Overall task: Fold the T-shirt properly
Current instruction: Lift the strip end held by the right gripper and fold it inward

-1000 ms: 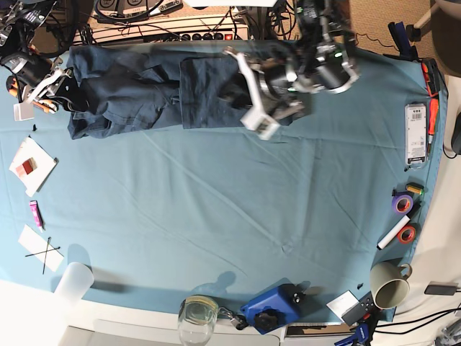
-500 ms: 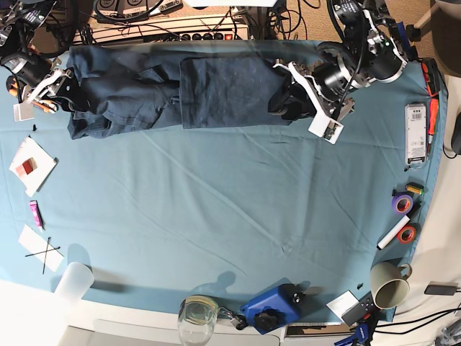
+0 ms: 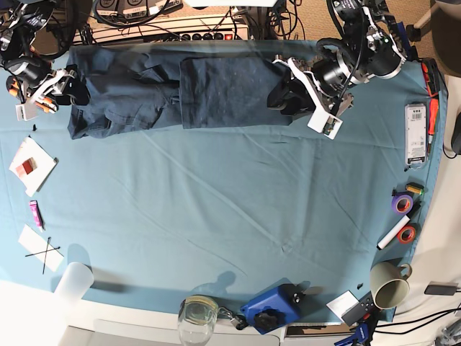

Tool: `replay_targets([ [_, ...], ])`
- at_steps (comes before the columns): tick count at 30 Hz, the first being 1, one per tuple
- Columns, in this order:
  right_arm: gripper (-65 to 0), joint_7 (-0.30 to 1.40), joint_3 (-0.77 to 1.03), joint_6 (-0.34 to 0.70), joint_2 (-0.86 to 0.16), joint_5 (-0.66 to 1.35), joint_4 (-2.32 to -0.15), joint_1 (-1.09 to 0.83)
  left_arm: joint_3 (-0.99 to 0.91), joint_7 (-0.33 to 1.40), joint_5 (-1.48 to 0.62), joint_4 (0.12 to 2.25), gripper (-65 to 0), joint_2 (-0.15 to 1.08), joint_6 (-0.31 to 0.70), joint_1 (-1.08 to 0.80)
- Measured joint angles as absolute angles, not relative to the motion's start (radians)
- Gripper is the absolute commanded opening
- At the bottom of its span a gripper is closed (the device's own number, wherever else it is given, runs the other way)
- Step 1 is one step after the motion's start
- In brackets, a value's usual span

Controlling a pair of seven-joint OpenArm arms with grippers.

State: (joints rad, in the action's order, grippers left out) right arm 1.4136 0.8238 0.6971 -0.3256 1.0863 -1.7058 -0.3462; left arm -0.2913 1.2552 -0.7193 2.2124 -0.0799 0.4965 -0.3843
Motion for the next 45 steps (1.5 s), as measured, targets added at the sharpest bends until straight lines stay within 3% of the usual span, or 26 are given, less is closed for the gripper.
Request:
replay_targets([
  [11, -28.8, 1.372, 0.825, 0.699, -0.326, 0.995, -1.521, -0.295, -0.291, 1.256, -0.719, 2.212, -47.0, -0.08, 0.496, -0.385],
  [18, -28.8, 1.391, 0.793, 0.697, -0.33, 1.168, -1.413, -0.253, -0.291, 1.239, -0.717, 2.212, -47.0, -0.08, 0.532, -0.384],
  [28, -29.0, 1.353, 0.616, 0.705, -0.333, 1.216, -1.392, -0.247, -0.291, 1.229, -0.716, 2.212, -47.0, -0.08, 0.543, -0.384],
  [30, -35.3, 1.351, 0.588, 0.705, -0.332, 1.225, -1.392, -0.243, -0.291, 1.229, -0.717, 2.212, -47.0, -0.08, 0.543, -0.384],
  [34, -63.5, 1.365, 0.582, 0.701, -0.331, 1.19, -1.388, -0.244, -0.291, 1.229, -0.717, 2.212, -47.0, -0.08, 0.543, -0.384],
  [39, -65.0, 1.38, 0.58, 0.706, -0.337, 1.094, -1.388, -0.183, -0.291, 1.229, -0.716, 2.212, -47.0, -0.08, 0.543, -0.384],
  [45, -65.0, 1.278, 0.577, 0.7, -0.368, 0.804, -1.381, -0.043, -0.291, 1.229, -0.716, 2.212, -47.0, -0.08, 0.543, -0.384],
])
